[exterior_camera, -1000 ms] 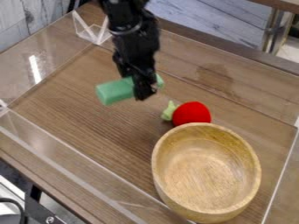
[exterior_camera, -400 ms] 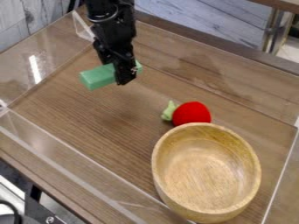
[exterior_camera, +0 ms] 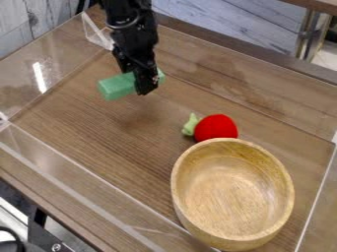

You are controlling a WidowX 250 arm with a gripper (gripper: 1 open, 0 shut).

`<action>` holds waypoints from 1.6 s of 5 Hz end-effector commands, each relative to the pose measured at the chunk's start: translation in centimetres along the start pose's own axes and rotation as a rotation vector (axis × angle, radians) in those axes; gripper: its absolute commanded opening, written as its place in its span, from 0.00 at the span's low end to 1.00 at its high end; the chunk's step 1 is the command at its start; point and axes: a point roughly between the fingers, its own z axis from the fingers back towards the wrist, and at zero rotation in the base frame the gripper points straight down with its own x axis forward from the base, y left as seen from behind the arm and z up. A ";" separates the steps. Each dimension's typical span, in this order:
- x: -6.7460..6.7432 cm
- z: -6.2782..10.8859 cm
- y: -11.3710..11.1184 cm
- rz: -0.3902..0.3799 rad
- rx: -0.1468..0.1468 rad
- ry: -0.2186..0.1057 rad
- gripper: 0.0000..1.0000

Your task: Remove the green stick from the brown bowl and put it on the table

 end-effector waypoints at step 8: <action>1.9 1.5 2.5 0.078 -0.045 -0.087 0.00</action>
